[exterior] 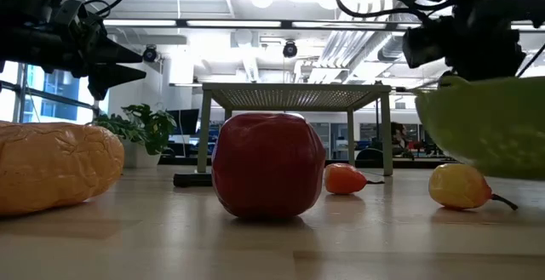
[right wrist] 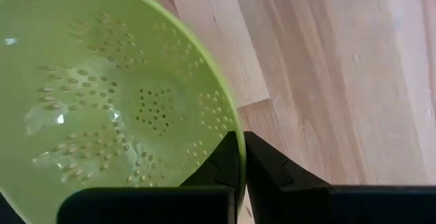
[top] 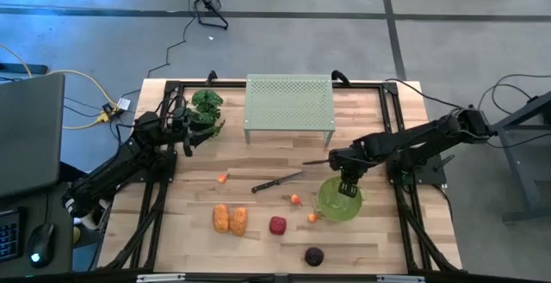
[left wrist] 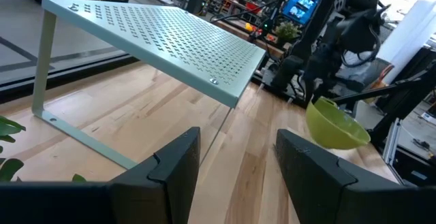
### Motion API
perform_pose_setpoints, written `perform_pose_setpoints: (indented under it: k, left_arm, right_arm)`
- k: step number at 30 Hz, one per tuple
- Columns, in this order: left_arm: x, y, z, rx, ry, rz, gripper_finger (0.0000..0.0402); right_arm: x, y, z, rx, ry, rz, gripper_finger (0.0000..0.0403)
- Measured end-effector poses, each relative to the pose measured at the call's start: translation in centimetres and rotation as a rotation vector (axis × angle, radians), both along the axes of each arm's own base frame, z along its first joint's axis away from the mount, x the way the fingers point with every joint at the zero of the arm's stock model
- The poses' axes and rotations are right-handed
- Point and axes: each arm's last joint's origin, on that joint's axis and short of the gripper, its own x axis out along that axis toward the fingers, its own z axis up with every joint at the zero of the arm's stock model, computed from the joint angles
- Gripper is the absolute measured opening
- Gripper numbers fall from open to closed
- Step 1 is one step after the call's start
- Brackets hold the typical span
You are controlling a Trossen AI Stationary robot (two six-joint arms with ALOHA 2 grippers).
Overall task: Pick & Place Fruit
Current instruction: Put the green strainer bowl on the shelf
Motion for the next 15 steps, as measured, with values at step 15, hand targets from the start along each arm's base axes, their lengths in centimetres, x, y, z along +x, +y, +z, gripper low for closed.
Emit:
perform_pose_setpoints:
  k: [15]
  left_arm:
    - [0.0, 0.0, 0.0, 0.000, 0.000, 0.000, 0.0191]
  right_arm:
    - [0.5, -0.8, 2.0, 0.146, -0.163, -0.145, 0.0005]
